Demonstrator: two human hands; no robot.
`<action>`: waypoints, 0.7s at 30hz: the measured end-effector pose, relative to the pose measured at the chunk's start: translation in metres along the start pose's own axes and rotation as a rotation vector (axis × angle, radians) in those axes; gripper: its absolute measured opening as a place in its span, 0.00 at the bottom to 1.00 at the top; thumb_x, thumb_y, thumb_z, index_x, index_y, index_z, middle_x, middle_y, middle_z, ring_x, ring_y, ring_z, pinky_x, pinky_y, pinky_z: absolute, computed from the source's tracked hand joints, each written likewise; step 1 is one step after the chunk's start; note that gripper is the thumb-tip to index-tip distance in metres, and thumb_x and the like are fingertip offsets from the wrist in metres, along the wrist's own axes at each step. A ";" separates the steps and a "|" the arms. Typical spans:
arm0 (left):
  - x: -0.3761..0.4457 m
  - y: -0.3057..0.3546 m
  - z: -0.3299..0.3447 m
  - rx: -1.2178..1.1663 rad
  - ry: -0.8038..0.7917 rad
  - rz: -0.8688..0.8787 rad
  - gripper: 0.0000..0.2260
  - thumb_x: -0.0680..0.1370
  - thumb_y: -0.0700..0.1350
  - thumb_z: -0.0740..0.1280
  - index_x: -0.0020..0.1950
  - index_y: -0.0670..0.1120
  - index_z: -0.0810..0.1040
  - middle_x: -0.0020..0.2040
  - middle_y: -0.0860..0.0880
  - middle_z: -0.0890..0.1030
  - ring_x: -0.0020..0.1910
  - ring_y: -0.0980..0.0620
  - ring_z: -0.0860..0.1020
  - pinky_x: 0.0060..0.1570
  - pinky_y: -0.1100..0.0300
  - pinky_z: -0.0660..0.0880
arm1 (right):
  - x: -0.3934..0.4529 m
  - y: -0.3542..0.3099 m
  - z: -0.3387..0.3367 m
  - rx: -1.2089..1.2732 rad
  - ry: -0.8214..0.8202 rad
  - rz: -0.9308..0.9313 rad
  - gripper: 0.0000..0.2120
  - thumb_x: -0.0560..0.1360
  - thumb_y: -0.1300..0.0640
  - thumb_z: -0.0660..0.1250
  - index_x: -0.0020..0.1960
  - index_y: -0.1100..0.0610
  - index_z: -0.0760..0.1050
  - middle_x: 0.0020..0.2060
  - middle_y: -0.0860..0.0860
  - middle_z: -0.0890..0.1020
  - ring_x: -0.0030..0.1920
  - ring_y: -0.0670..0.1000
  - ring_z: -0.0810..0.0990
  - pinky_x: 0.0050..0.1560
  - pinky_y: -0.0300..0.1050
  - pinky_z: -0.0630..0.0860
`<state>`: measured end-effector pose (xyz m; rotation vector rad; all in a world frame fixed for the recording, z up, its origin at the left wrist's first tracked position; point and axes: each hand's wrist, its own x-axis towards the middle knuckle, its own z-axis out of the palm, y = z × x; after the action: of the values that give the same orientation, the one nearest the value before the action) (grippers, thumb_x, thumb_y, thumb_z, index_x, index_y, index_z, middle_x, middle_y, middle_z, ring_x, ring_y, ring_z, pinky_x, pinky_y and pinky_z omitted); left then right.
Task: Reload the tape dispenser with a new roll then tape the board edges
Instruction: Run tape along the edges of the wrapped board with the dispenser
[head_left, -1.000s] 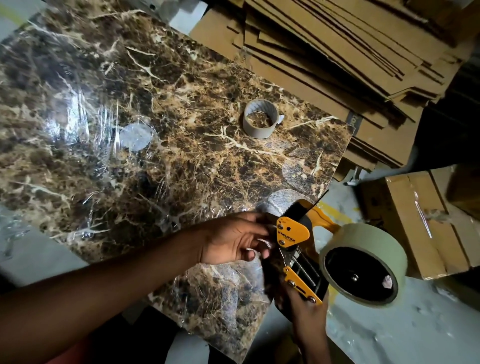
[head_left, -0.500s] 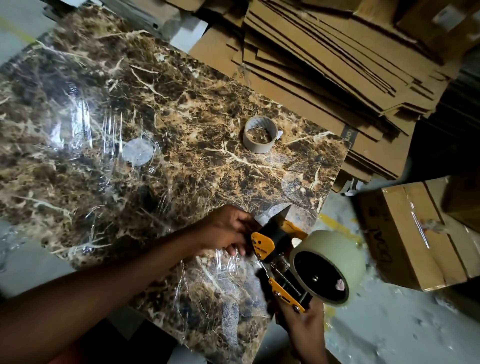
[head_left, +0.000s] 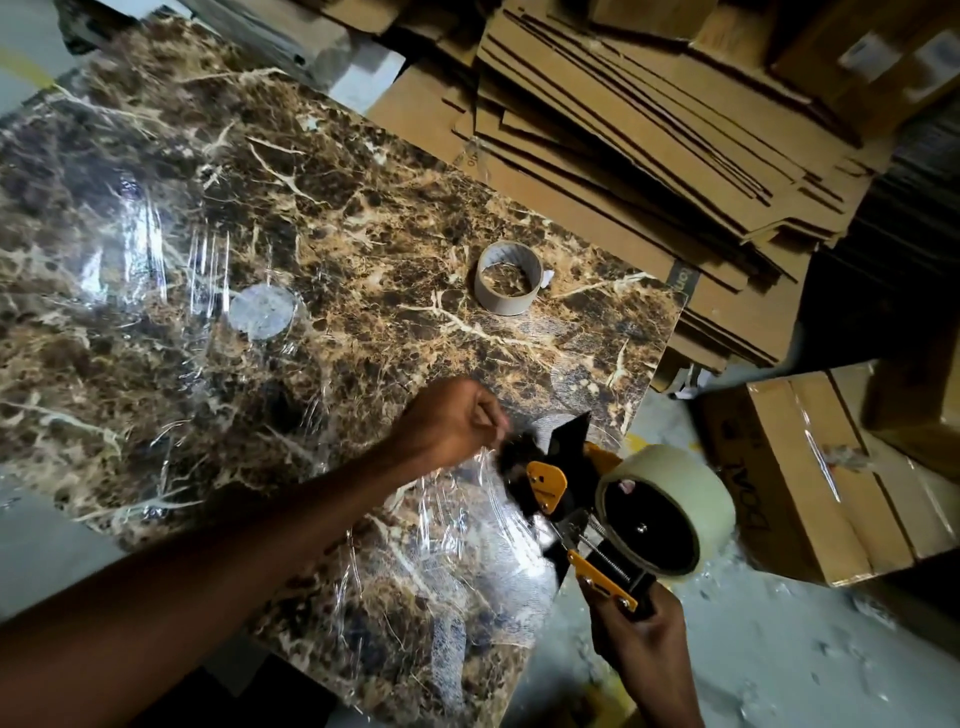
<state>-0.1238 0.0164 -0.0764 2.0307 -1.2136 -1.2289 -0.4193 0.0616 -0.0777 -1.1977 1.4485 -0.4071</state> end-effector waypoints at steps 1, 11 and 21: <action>0.002 0.000 -0.002 0.040 0.007 0.025 0.04 0.76 0.43 0.77 0.45 0.51 0.85 0.42 0.57 0.86 0.38 0.64 0.84 0.46 0.53 0.86 | 0.000 0.001 -0.003 -0.005 -0.010 0.012 0.11 0.73 0.59 0.76 0.36 0.62 0.78 0.20 0.57 0.73 0.23 0.52 0.69 0.31 0.45 0.65; -0.006 0.020 0.019 0.668 0.096 0.237 0.07 0.85 0.40 0.64 0.61 0.47 0.80 0.49 0.49 0.84 0.43 0.51 0.80 0.46 0.60 0.80 | 0.011 0.009 -0.017 -0.066 -0.054 0.014 0.07 0.73 0.61 0.74 0.40 0.63 0.79 0.21 0.57 0.74 0.23 0.52 0.69 0.32 0.47 0.67; -0.006 0.011 0.024 0.912 0.182 0.523 0.24 0.73 0.41 0.78 0.67 0.46 0.78 0.68 0.44 0.79 0.60 0.44 0.81 0.48 0.49 0.84 | 0.014 0.017 -0.013 -0.064 -0.059 0.045 0.05 0.75 0.64 0.72 0.41 0.64 0.79 0.22 0.58 0.74 0.24 0.52 0.70 0.31 0.46 0.66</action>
<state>-0.1510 0.0176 -0.0774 2.0589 -2.2790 -0.2174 -0.4356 0.0523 -0.0952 -1.2162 1.4440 -0.2934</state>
